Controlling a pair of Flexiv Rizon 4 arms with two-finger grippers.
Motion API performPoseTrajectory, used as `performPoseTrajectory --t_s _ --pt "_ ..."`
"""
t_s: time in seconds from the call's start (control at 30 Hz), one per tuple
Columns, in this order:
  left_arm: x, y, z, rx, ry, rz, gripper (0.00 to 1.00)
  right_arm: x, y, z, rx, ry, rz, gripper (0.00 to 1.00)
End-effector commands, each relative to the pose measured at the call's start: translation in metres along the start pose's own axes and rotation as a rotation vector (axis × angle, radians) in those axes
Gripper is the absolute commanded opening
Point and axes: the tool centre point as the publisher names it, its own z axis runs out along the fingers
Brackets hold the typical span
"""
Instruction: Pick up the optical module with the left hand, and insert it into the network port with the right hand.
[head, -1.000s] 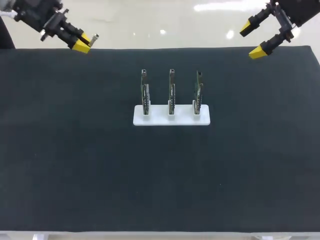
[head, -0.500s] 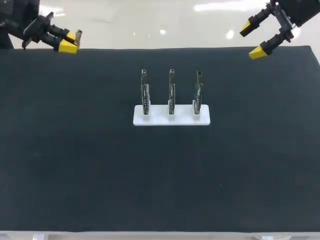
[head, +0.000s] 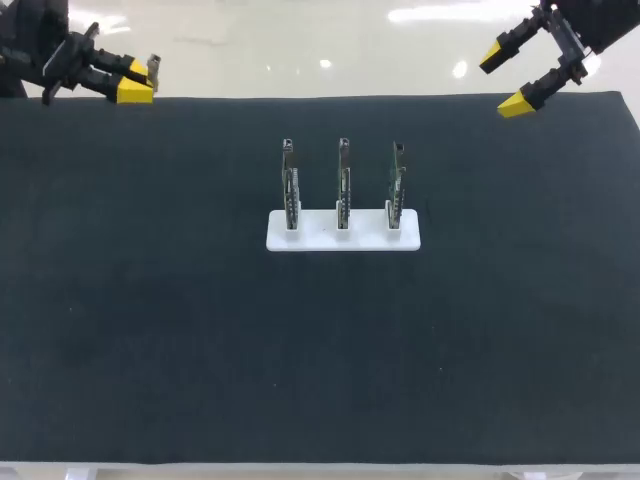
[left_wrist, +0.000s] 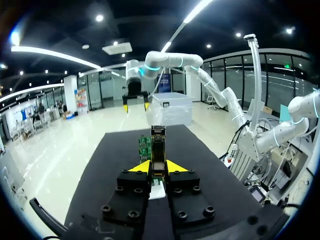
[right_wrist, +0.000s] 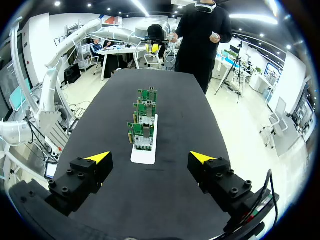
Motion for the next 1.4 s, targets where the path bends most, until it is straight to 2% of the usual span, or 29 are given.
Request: performPoseTrajectory --t_s 0.03,0.27,0.67,1.0,1.4 --pt "0.002 -0.001 0.015 -0.140 -0.090 0.031 0.00 0.000 0.000 0.000 0.000 -0.001 -0.001 1.00" --pt "-0.014 0.011 0.050 -0.175 -0.170 0.049 0.00 0.000 0.000 0.000 0.000 -0.001 -0.001 1.00" --pt "-0.034 0.027 0.108 -0.174 -0.239 0.019 0.00 0.000 0.000 0.000 0.000 -0.001 -0.001 1.00" --pt "-0.037 0.035 0.146 -0.149 -0.288 -0.016 0.00 0.000 0.000 0.000 0.000 -0.001 -0.001 1.00" --pt "-0.030 0.042 0.191 -0.143 -0.271 -0.039 0.00 0.000 0.000 0.000 0.000 -0.001 -0.001 1.00"
